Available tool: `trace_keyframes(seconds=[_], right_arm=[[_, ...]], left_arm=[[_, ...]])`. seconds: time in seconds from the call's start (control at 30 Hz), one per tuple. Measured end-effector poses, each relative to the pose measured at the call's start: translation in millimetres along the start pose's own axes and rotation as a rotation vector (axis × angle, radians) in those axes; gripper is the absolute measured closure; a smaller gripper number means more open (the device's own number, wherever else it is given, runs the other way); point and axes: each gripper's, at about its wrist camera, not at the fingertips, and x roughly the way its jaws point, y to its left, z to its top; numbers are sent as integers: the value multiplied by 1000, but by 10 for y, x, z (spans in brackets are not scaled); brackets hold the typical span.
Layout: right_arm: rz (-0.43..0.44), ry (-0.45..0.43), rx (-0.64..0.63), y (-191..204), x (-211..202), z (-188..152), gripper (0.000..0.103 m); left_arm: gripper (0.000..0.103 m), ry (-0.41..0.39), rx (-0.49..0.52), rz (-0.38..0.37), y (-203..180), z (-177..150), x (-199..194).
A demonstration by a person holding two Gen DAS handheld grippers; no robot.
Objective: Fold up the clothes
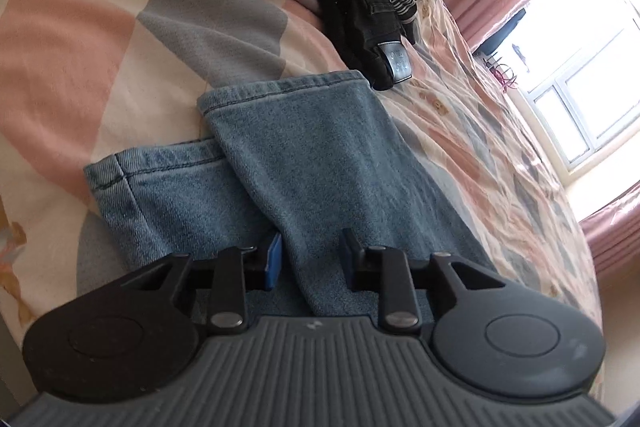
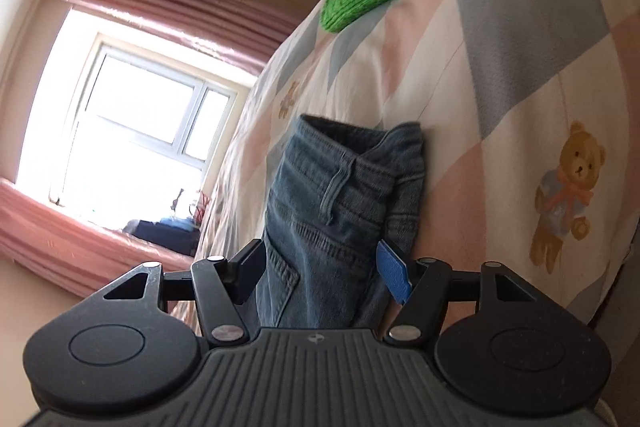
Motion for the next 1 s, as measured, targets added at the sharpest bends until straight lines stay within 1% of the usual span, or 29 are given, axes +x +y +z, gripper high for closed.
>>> trace_keyframes(seconds=[0.1, 0.13, 0.2, 0.27, 0.33, 0.37, 0.4, 0.43, 0.47, 0.5, 0.53, 0.57, 0.6, 0.63, 0.7, 0.73, 0.8, 0.87, 0.9, 0.97, 1.0], right_arm=[[13, -10, 24, -59, 40, 64, 43], [10, -3, 26, -72, 81, 77, 43], [-1, 14, 29, -95, 178, 97, 43], [-25, 39, 32, -114, 310, 106, 51], [-44, 61, 33, -116, 453, 102, 50], [-51, 72, 33, -115, 525, 99, 50], [-65, 74, 20, -78, 573, 100, 51], [-81, 72, 0, -24, 611, 103, 60], [-98, 70, -19, 30, 648, 105, 71], [-101, 59, -44, 103, 656, 128, 80], [-82, 36, -70, 192, 617, 169, 88], [-53, 15, -94, 296, 548, 217, 91], [-22, -3, -118, 403, 472, 266, 95], [-5, -18, -147, 501, 396, 301, 95], [10, -45, -204, 647, 265, 351, 95], [-5, -44, -213, 612, 243, 354, 95], [-63, -23, -203, 427, 255, 330, 95], [-170, 17, -177, 145, 359, 230, 95], [-199, 25, -170, 30, 392, 173, 95], [-179, 7, -136, -89, 364, 111, 95], [-173, 2, -135, -80, 353, 107, 95]], left_arm=[[80, -4, 19, -9, 20, -12, 0], [80, -2, 22, -9, 23, -14, 4], [77, 5, 37, -5, 11, -14, 22], [75, 16, 68, 6, -32, -9, 44], [75, 29, 106, 18, -90, 0, 61], [77, 38, 120, 25, -113, 15, 69], [100, 41, 126, 31, -126, 39, 62], [103, 39, 124, 36, -127, 78, 30], [103, 31, 106, 3, -107, 127, -42], [103, 3, 81, -55, -79, 167, -162], [103, -33, 79, -109, -75, 192, -311], [103, -78, 105, -154, -91, 192, -476], [103, -130, 143, -180, -111, 158, -633], [103, -167, 177, -188, -106, 96, -747], [102, -163, 208, -168, 0, -56, -778], [102, -130, 208, -138, 96, -147, -697], [101, -34, 177, -65, 316, -333, -443], [99, -33, 135, -80, 480, -462, -334], [99, -41, 119, -85, 496, -469, -336], [100, -31, 92, -84, 473, -425, -332], [101, -27, 93, -86, 458, -395, -333]])
